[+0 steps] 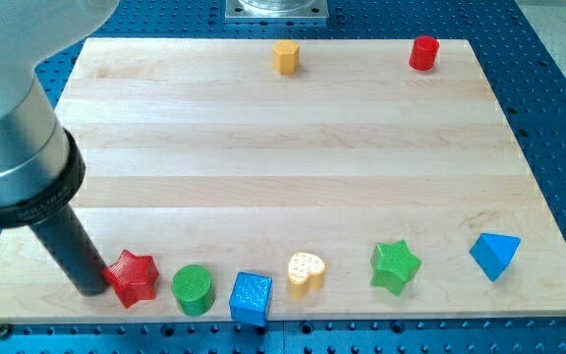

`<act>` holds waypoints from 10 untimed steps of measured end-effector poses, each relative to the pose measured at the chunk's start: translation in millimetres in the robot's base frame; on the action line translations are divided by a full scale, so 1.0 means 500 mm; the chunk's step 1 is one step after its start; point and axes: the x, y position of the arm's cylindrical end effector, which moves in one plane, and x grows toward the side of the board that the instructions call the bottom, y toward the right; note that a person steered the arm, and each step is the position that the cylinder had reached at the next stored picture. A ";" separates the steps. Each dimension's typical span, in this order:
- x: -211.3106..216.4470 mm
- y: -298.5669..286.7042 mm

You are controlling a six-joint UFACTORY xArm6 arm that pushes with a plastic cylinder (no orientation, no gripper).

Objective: Move the yellow hexagon to the left side of the red star

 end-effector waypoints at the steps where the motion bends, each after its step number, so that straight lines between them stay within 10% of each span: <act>1: -0.005 -0.025; 6: -0.562 0.757; 8: -0.814 0.623; 10: -0.673 0.223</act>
